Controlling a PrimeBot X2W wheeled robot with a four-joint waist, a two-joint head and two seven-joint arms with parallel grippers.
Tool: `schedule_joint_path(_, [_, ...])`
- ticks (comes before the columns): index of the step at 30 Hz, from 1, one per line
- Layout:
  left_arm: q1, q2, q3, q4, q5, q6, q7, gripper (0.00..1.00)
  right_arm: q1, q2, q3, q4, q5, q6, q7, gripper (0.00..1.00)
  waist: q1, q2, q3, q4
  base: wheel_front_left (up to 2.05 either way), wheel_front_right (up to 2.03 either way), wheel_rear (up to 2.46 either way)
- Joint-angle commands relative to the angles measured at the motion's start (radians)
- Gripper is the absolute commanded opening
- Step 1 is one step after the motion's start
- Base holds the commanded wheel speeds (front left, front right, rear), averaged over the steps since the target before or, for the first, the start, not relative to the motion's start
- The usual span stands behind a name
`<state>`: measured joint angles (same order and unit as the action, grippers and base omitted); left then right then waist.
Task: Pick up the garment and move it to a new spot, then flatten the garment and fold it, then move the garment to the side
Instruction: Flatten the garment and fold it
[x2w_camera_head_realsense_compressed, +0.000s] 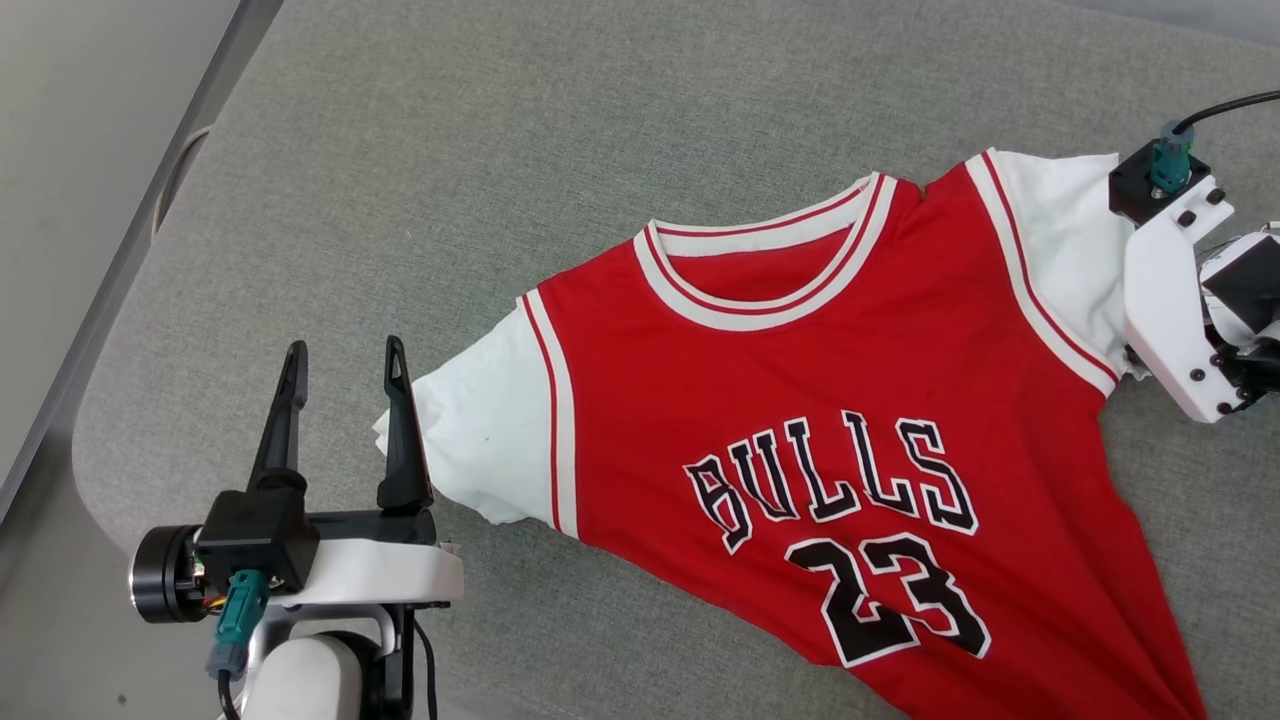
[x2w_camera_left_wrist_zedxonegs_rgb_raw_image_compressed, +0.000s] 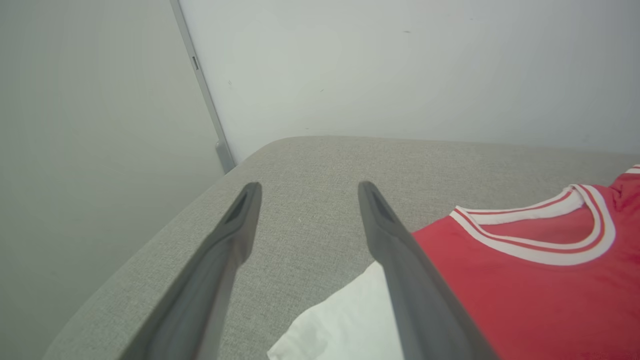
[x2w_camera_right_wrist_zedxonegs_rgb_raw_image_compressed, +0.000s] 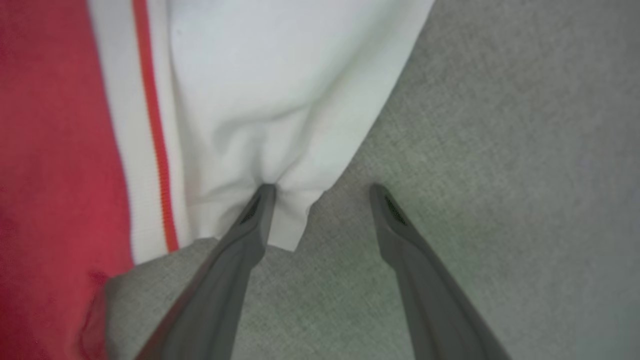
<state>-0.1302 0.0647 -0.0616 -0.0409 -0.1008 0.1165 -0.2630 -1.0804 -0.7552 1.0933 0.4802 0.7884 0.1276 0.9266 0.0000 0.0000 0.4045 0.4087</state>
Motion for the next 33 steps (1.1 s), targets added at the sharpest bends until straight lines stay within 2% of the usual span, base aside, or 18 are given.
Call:
schedule_joint_path(1, [-0.013, -0.004, 0.005, -0.003, 0.007, -0.003, -0.002, 1.0, 0.08, 0.017, 0.071, 0.019, 0.025, 0.007, 0.009, 0.14, 0.0, 0.0, 0.003, -0.002, 0.0, 0.0, 0.0])
schedule_joint_path(2, [-0.014, -0.005, 0.008, -0.003, 0.011, -0.006, -0.002, 1.0, 0.08, 0.016, 0.083, 0.019, 0.031, 0.008, -0.002, 0.0, 0.0, 0.0, 0.005, -0.003, 0.0, 0.0, 0.0])
schedule_joint_path(7, [-0.015, -0.008, 0.02, 0.003, 0.025, -0.011, -0.002, 1.0, 0.032, 0.027, 0.077, 0.041, 0.038, 0.002, -0.104, 0.0, 0.0, 0.0, -0.004, -0.018, 0.0, 0.0, 0.0])
schedule_joint_path(11, [0.001, -0.009, 0.035, 0.014, 0.042, -0.02, -0.002, 1.0, -0.006, 0.043, 0.029, 0.054, 0.059, 0.002, -0.26, 0.0, 0.0, 0.0, -0.044, -0.049, 0.0, 0.0, 0.0])
schedule_joint_path(18, [0.047, 0.006, 0.068, 0.021, 0.063, -0.035, -0.002, 1.0, 0.046, -0.007, 0.012, 0.024, 0.072, 0.002, -0.487, 0.0, 0.0, 0.0, -0.134, -0.133, 0.0, 0.0, 0.0])
schedule_joint_path(24, [0.086, 0.018, 0.09, 0.025, 0.068, -0.048, -0.002, 1.0, 0.182, -0.091, -0.036, -0.04, 0.104, 0.002, -0.636, 0.0, 0.0, 0.0, -0.192, -0.202, 0.0, 0.0, 0.0])
schedule_joint_path(25, [0.107, 0.024, 0.1, 0.026, 0.07, -0.053, -0.002, 1.0, 0.285, -0.122, -0.086, -0.065, 0.119, 0.002, -0.697, 0.0, 0.0, 0.0, -0.219, -0.235, 0.0, 0.0, 0.0])
schedule_joint_path(31, [0.139, 0.028, 0.113, 0.026, 0.071, -0.061, -0.002, 1.0, 0.519, -0.166, -0.229, -0.093, 0.147, 0.002, -0.78, 0.0, 0.0, 0.0, -0.256, -0.285, 0.0, 0.0, 0.0])
schedule_joint_path(33, [0.148, 0.028, 0.118, 0.026, 0.071, -0.061, -0.002, 1.0, 0.605, -0.162, -0.28, -0.103, 0.153, 0.002, -0.796, 0.0, 0.0, 0.0, -0.261, -0.298, 0.0, 0.0, 0.0])
